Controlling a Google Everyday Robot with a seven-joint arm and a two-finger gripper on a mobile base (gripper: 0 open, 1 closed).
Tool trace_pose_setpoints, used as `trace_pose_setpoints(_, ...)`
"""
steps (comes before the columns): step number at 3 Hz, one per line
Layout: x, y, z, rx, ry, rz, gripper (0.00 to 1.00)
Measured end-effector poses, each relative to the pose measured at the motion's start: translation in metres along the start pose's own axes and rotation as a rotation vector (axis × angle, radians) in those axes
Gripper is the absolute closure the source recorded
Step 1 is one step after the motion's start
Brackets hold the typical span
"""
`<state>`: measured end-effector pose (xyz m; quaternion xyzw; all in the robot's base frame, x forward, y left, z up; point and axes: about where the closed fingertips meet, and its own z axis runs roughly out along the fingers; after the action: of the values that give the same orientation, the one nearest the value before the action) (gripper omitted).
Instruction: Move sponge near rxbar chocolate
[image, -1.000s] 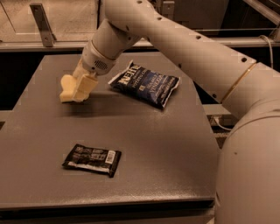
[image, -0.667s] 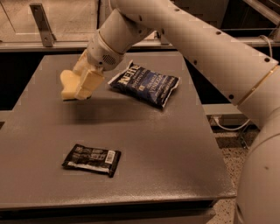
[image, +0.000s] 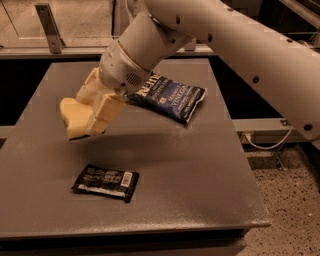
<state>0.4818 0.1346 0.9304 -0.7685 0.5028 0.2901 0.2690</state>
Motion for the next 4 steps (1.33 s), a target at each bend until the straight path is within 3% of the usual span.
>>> trace_pose_setpoints(1, -0.0083, 0.0272, 0.0031, -0.046, 0.025, -0.055, 0.83)
trace_pose_setpoints(4, -0.0120, 0.0287, 0.0068, -0.051, 0.026, -0.063, 0.12)
